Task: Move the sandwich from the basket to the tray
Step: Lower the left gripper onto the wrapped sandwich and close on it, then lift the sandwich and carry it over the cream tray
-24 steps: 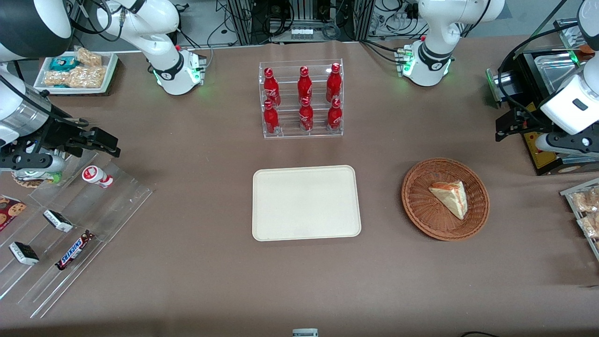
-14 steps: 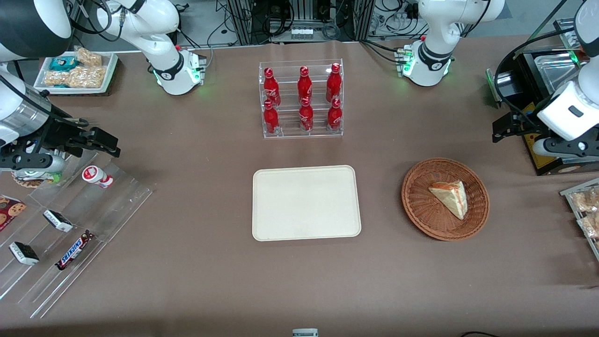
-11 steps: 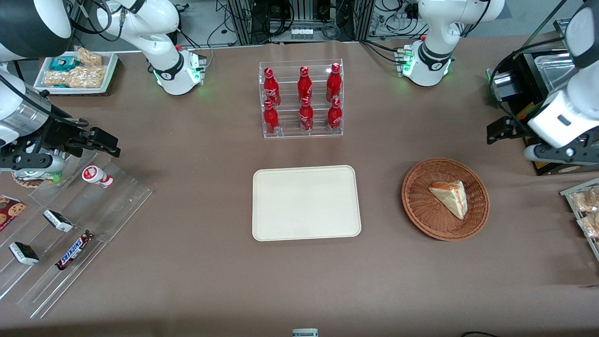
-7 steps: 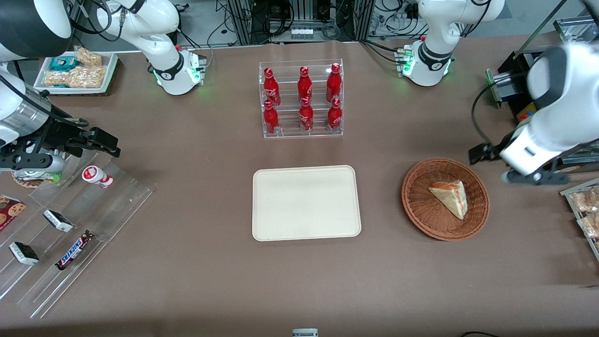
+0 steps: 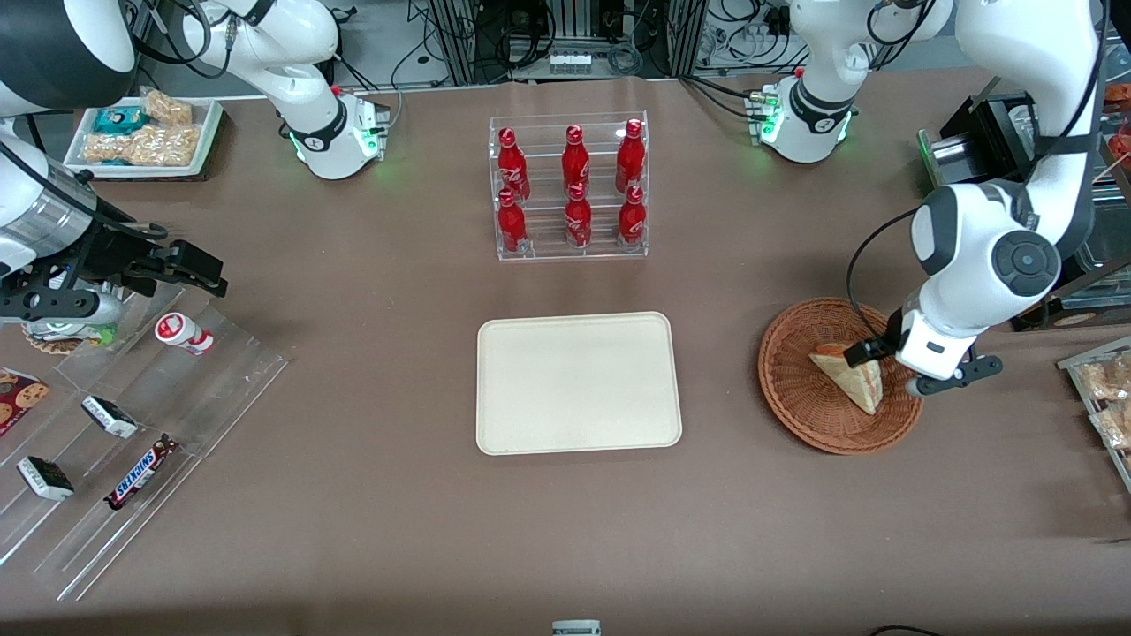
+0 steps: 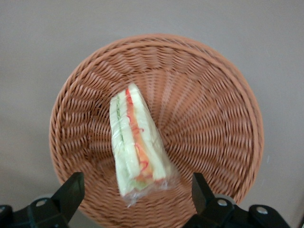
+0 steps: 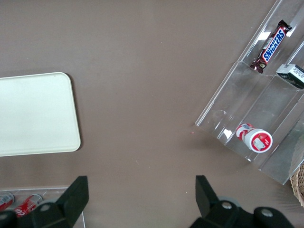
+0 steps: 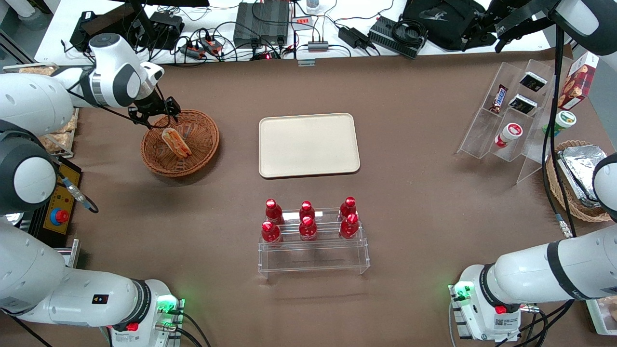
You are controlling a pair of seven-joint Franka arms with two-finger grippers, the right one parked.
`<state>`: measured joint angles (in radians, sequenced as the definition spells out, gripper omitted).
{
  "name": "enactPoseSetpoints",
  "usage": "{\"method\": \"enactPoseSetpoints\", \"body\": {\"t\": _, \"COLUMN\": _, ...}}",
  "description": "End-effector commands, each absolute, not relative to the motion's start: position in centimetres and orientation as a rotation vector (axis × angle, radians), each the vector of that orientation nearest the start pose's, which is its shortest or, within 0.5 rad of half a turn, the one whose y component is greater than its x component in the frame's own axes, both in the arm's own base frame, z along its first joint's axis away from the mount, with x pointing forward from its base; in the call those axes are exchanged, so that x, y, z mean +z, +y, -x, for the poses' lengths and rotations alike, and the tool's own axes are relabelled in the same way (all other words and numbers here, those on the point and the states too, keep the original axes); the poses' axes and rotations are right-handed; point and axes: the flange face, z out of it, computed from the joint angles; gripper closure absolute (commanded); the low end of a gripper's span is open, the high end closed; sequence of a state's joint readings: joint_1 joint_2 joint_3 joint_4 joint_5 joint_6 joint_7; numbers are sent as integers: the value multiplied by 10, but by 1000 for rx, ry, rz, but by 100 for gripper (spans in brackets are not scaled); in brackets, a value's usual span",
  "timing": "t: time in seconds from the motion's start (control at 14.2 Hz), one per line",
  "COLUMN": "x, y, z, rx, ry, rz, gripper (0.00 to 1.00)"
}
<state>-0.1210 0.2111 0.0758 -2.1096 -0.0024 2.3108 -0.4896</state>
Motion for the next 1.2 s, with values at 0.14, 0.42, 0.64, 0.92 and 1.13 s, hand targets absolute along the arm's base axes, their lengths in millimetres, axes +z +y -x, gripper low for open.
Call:
{"method": "enactPoseSetpoints", "body": {"t": 0.14, "x": 287, "y": -28, "z": -558, "rx": -68, "ry": -1400, "rz": 2817, "gripper": 0}}
{"method": "enactPoseSetpoints", "body": {"t": 0.42, "x": 245, "y": -29, "z": -554, "rx": -117, "ry": -1449, "rz": 2805, "gripper": 21}}
{"method": "enactPoseSetpoints", "body": {"t": 0.64, "x": 265, "y": -35, "z": -559, "rx": -124, "ry": -1423, "rz": 2823, "gripper": 93}}
{"method": "enactPoseSetpoints", "body": {"t": 0.92, "x": 321, "y": -105, "z": -594, "rx": 23, "ry": -1231, "rz": 2850, "gripper": 97}}
{"method": "enactPoseSetpoints", "body": {"t": 1.13, "x": 349, "y": -194, "z": -617, "rx": 5, "ry": -1058, "rz": 2929, "gripper": 97}}
